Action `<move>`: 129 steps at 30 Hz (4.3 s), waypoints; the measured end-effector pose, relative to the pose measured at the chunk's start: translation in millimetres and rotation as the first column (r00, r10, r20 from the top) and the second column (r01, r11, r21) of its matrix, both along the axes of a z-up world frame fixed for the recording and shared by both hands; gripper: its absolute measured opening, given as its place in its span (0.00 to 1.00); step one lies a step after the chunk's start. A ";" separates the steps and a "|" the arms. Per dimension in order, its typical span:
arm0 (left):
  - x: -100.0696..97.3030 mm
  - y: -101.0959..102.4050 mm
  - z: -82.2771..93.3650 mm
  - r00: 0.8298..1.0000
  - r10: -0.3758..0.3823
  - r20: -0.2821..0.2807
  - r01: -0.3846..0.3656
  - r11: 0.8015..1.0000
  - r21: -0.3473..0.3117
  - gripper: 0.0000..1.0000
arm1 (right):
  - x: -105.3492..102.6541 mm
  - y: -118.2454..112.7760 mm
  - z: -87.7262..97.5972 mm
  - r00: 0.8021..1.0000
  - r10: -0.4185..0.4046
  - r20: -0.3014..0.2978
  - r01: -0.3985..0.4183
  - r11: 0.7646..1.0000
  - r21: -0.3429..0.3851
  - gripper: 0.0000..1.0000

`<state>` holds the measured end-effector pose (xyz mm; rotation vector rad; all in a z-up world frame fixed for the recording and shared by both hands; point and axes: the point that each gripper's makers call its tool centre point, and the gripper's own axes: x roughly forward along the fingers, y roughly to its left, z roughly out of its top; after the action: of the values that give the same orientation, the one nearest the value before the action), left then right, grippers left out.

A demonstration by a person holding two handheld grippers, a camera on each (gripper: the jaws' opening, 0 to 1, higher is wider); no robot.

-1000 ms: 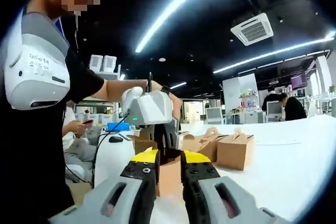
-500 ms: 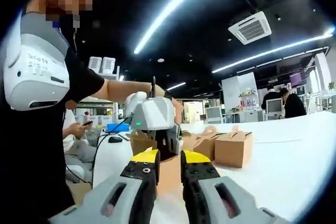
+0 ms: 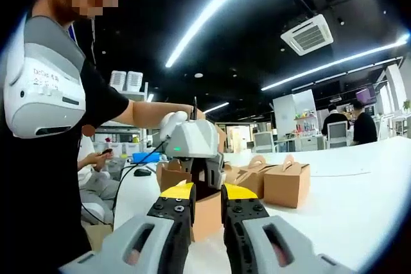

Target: Pick up one paper box from the group, open the paper box, and remove the item inside

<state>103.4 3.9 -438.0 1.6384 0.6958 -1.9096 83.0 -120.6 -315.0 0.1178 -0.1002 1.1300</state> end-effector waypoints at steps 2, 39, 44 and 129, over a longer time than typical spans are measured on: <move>1.8 0.3 3.3 1.000 0.007 0.001 -0.007 1.000 -0.006 0.21 | -0.3 0.6 -0.1 1.000 0.002 -0.001 -0.002 1.000 0.000 0.17; 4.6 -4.1 -15.5 0.985 -0.173 0.027 0.173 0.985 0.004 0.18 | -14.2 35.4 14.7 0.995 0.096 0.022 -0.096 0.995 0.017 0.17; 4.6 -4.3 -15.7 0.985 -0.173 0.028 0.173 0.985 0.007 0.18 | 4.7 59.5 -10.8 0.998 0.054 0.012 -0.051 0.984 -0.172 0.17; 12.8 4.5 40.6 0.999 -0.052 0.013 0.053 0.992 -0.114 0.11 | -25.2 61.4 -28.7 0.938 0.227 0.261 -0.119 0.921 -0.372 0.04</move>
<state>116.2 8.4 -397.4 1.6087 0.5339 -1.9398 57.9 -59.2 -343.6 -0.3745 -0.1588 1.3234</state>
